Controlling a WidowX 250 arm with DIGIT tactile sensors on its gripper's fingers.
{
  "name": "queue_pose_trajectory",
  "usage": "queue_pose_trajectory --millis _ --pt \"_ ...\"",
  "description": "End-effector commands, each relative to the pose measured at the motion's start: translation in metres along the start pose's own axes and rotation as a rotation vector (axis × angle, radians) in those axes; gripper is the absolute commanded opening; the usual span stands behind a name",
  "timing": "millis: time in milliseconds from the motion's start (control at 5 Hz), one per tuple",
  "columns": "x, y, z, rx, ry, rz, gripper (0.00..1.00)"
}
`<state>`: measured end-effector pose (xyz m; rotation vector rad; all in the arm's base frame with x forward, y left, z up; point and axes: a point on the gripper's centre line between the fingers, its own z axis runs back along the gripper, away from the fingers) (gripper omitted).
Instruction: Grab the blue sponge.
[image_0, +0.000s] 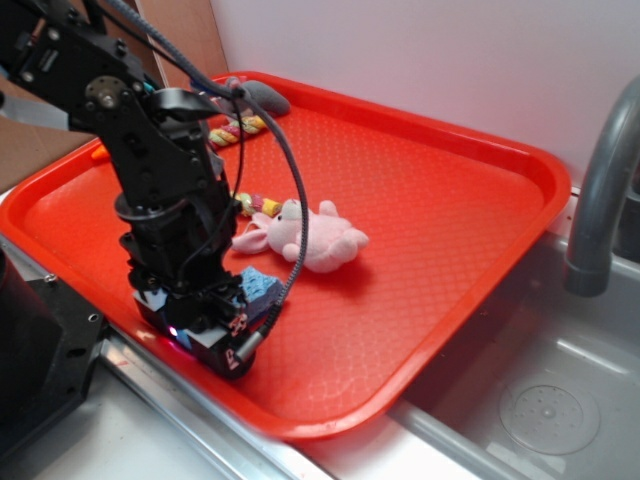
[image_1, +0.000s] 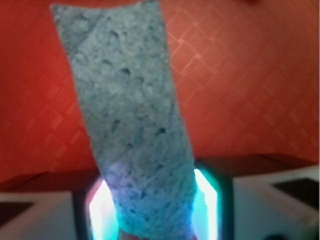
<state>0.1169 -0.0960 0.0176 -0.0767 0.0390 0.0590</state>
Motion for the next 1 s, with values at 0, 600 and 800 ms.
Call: queue_pose_trajectory --millis 0,600,800 --pt "0.035 0.035 0.069 -0.018 -0.084 -0.024 0.00" --pt "0.070 0.097 0.225 0.019 -0.050 0.187 0.00" --pt "0.073 0.089 0.221 0.034 -0.031 0.145 0.00"
